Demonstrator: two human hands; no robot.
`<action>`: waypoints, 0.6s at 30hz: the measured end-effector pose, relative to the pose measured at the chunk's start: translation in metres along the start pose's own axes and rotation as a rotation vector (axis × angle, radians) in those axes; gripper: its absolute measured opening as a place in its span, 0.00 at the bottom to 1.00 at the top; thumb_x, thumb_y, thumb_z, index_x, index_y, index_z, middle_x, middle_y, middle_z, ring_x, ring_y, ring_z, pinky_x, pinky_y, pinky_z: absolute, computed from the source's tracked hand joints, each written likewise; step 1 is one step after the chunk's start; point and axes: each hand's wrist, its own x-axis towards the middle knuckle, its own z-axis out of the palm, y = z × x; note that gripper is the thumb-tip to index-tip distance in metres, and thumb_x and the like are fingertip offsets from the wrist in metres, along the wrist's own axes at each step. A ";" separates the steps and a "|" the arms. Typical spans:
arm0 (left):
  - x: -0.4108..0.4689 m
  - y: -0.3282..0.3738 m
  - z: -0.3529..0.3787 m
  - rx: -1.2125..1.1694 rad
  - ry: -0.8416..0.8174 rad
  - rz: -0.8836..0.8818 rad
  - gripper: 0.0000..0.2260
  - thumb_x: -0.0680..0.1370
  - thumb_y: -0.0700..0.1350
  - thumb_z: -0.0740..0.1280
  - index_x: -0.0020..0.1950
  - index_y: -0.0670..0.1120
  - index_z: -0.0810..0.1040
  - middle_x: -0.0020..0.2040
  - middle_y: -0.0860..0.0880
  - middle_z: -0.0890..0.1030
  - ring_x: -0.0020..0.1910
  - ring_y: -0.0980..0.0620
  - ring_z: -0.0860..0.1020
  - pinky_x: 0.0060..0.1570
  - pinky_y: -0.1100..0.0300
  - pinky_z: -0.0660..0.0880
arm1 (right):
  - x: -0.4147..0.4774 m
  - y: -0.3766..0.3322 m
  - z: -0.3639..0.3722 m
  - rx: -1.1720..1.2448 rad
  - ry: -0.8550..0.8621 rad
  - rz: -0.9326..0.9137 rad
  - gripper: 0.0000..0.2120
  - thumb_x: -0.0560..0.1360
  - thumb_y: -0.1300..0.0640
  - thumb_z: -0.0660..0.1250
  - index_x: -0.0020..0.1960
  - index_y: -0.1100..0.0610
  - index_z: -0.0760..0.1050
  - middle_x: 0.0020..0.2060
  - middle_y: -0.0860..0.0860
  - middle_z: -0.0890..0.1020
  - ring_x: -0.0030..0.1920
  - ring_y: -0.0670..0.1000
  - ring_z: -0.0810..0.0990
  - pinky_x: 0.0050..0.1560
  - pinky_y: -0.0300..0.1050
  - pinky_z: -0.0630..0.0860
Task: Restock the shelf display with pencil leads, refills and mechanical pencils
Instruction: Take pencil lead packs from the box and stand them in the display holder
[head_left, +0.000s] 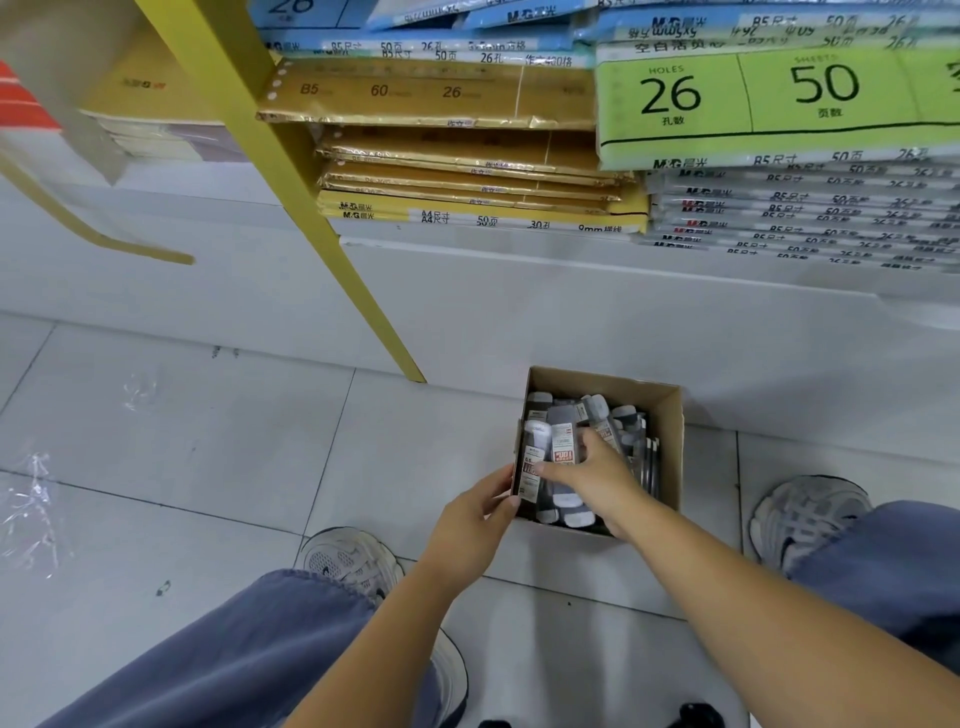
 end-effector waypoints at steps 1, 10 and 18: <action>0.000 0.000 0.000 -0.005 0.002 -0.002 0.18 0.84 0.44 0.60 0.73 0.59 0.71 0.65 0.60 0.79 0.61 0.68 0.76 0.54 0.76 0.71 | -0.001 -0.001 0.003 -0.007 -0.016 0.000 0.20 0.68 0.58 0.77 0.52 0.45 0.70 0.47 0.42 0.80 0.47 0.40 0.78 0.41 0.34 0.72; 0.001 0.001 0.000 -0.002 0.001 0.000 0.19 0.84 0.43 0.59 0.73 0.58 0.71 0.65 0.61 0.79 0.59 0.65 0.76 0.54 0.75 0.71 | -0.003 0.002 -0.001 0.078 0.032 0.010 0.21 0.69 0.61 0.76 0.57 0.51 0.71 0.49 0.46 0.82 0.49 0.43 0.80 0.43 0.37 0.74; 0.000 0.001 0.000 -0.025 -0.003 -0.001 0.18 0.84 0.43 0.60 0.73 0.58 0.72 0.65 0.59 0.80 0.62 0.61 0.77 0.58 0.68 0.72 | 0.000 0.001 -0.012 0.101 -0.062 0.048 0.23 0.68 0.60 0.77 0.60 0.50 0.74 0.51 0.47 0.84 0.51 0.46 0.82 0.49 0.42 0.78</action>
